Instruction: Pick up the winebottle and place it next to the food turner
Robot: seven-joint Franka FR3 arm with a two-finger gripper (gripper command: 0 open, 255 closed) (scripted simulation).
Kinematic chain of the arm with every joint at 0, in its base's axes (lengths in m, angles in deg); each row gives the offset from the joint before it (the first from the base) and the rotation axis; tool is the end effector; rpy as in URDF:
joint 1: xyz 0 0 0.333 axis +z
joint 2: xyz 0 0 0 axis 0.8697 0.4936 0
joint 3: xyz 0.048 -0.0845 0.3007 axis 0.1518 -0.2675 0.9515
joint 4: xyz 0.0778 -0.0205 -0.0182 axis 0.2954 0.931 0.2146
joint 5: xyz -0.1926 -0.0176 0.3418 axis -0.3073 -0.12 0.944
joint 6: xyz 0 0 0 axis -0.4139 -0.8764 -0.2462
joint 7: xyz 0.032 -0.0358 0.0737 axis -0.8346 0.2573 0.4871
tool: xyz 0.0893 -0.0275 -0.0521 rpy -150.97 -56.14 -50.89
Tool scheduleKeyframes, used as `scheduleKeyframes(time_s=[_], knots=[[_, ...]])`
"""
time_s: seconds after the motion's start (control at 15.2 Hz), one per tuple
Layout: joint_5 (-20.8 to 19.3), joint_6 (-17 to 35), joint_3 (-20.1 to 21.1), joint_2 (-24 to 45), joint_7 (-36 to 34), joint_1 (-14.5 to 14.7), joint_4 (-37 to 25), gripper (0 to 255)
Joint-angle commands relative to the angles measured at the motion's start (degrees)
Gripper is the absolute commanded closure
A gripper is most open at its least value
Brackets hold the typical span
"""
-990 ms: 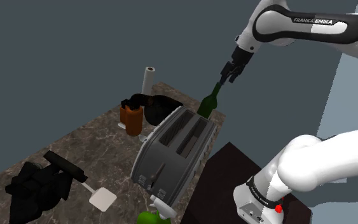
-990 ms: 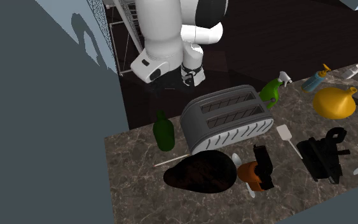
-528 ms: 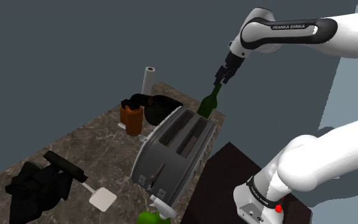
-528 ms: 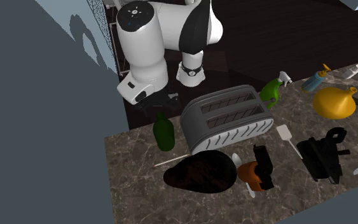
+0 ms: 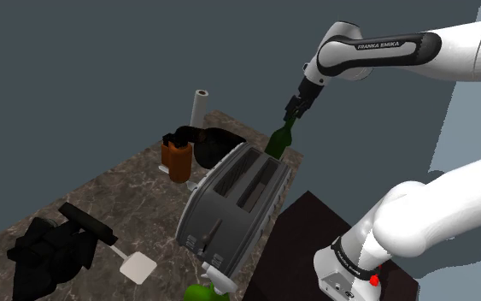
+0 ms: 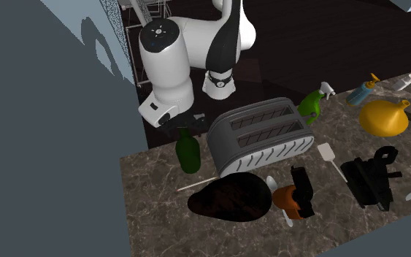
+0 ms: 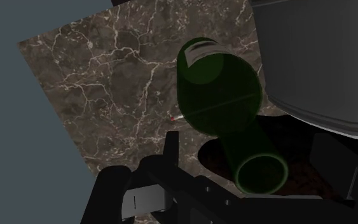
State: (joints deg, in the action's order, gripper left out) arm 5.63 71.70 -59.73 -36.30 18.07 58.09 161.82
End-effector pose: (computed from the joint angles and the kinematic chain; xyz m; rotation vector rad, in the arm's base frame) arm 0.4316 -0.1456 0.4599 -3.1021 -0.0053 -0.0834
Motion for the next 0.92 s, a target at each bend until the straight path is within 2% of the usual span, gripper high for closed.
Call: scheduleKeyframes(time_s=[0.0,0.2,0.26,0.86], knots=[[0.0,0.1,0.0,0.0,0.0,0.0,0.1,0],[0.0,0.1,0.0,0.0,0.0,0.0,0.1,0],[0.0,0.1,0.0,0.0,0.0,0.0,0.1,255],[0.0,0.1,0.0,0.0,0.0,0.0,0.1,255]])
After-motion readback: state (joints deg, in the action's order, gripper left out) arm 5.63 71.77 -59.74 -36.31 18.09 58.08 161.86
